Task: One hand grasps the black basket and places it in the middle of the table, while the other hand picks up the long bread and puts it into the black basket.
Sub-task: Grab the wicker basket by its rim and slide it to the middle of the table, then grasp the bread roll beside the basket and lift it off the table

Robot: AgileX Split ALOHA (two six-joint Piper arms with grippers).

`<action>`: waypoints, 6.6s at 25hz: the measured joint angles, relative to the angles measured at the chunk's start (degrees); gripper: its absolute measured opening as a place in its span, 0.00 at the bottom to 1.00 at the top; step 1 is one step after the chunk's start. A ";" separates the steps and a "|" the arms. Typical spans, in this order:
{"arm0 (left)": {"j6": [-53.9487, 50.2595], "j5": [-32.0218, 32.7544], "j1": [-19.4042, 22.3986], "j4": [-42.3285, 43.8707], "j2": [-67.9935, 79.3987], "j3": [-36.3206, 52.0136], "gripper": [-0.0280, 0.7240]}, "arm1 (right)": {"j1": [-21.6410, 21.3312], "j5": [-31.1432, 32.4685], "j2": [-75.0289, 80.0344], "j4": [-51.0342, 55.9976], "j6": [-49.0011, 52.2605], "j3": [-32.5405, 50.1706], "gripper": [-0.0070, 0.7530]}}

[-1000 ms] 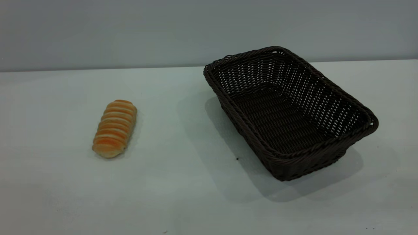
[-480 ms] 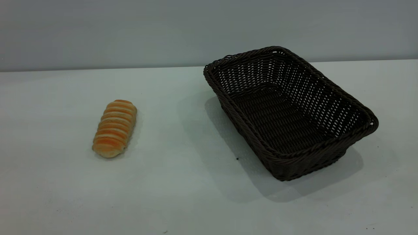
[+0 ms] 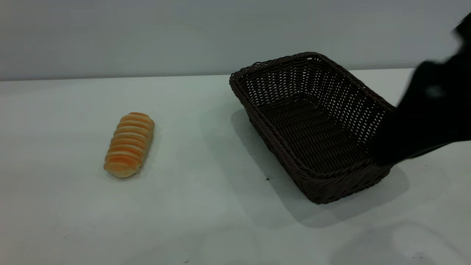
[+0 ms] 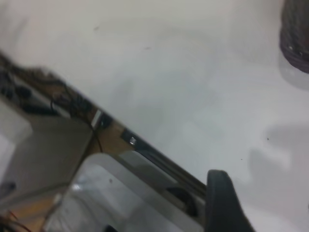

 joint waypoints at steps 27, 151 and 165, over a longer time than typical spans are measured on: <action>0.00 0.62 0.00 0.78 0.00 0.00 0.72 | -0.30 -28.45 24.76 15.49 33.66 -0.27 0.59; 2.96 -9.70 0.00 2.49 55.52 -15.50 0.72 | -15.41 26.24 -11.21 -37.06 24.46 -14.45 0.73; 3.03 -16.58 -0.57 -7.28 91.63 -43.13 0.72 | -15.41 27.13 -12.59 -36.89 24.27 -12.72 0.72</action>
